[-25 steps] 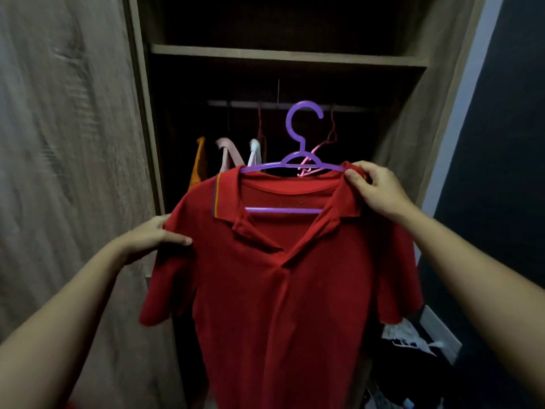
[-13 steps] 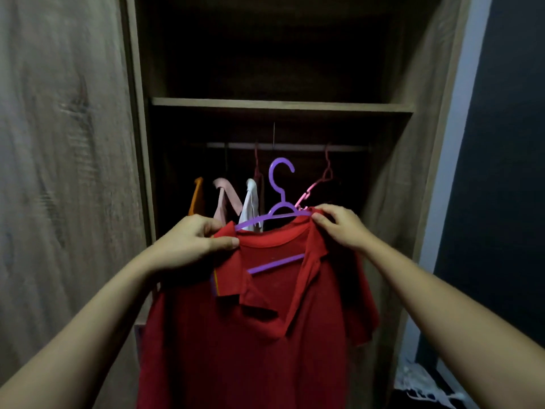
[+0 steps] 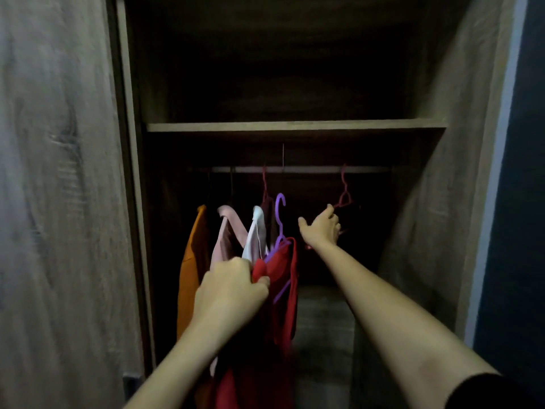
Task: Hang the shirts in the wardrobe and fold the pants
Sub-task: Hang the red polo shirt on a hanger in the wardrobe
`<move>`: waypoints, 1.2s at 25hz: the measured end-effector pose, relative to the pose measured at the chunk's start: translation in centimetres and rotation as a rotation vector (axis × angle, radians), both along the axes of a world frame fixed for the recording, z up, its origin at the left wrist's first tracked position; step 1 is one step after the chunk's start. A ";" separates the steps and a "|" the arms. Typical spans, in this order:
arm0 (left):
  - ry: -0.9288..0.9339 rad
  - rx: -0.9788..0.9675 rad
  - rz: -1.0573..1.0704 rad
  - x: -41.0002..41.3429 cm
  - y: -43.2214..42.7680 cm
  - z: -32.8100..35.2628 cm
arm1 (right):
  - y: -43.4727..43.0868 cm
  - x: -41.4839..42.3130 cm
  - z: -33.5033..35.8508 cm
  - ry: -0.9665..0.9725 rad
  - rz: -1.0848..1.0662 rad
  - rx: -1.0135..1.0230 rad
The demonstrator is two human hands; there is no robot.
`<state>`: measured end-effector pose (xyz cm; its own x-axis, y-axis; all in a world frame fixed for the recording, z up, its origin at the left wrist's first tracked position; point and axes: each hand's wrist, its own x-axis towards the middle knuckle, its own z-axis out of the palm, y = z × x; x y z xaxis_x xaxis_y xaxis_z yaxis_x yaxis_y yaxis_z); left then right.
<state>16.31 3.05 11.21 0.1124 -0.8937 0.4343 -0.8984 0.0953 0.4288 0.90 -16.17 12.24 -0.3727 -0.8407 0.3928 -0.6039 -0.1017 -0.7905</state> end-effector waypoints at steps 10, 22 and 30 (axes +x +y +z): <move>0.055 -0.082 0.062 -6.2 -11.3 3.1 | -2.8 -4.5 -0.8 0.018 -0.020 0.143; 0.119 -0.061 0.108 -12.6 -21.8 6.1 | -1.5 -9.7 2.3 0.153 0.131 0.198; 0.038 0.015 0.078 -12.9 -21.2 6.3 | 0.4 -9.5 3.1 0.306 0.052 0.251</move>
<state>3.45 -18.19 17.50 0.1977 -0.8880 0.4151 -0.8860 0.0193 0.4633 -8.61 -15.74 15.34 -0.2246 -0.9393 0.2593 -0.8143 0.0348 -0.5794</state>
